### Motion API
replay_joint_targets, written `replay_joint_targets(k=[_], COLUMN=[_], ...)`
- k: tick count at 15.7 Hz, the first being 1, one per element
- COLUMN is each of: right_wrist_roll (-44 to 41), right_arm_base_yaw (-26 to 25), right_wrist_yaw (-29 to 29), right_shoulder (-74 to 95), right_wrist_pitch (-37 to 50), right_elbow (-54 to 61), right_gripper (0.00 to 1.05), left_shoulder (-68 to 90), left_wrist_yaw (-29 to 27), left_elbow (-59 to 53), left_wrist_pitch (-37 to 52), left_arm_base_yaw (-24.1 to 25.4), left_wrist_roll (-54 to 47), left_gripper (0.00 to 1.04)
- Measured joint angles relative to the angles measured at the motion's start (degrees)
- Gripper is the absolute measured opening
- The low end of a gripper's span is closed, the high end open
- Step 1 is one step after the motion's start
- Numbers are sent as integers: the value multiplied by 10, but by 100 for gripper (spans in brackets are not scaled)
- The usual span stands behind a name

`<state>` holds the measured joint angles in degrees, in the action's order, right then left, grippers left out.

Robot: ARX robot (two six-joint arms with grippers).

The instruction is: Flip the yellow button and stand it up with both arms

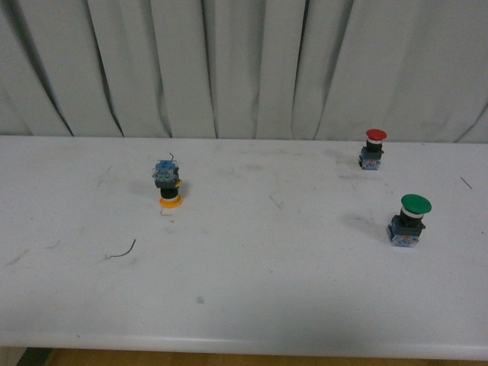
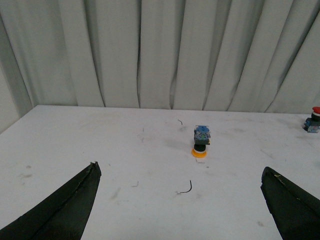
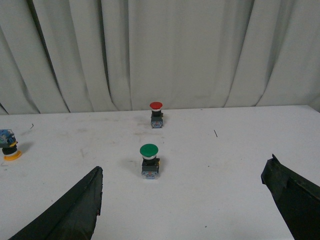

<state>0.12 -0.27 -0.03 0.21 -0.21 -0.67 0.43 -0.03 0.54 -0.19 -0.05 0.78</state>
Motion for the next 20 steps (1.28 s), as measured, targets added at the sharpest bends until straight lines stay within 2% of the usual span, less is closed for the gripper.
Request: replay_joint_targets(k=[20], right_wrist_roll=[0], right_arm_base_yaw=[0], right_wrist_yaw=[0], right_shoulder=[0], right_wrist_pitch=[0], right_elbow=[0], right_gripper=[98], left_shoulder=[0], left_wrist_yaw=[0], left_elbow=[0], left_wrist_pitch=[0], left_arm_base_yaw=[0], left_wrist_roll=[0], left_gripper=[98])
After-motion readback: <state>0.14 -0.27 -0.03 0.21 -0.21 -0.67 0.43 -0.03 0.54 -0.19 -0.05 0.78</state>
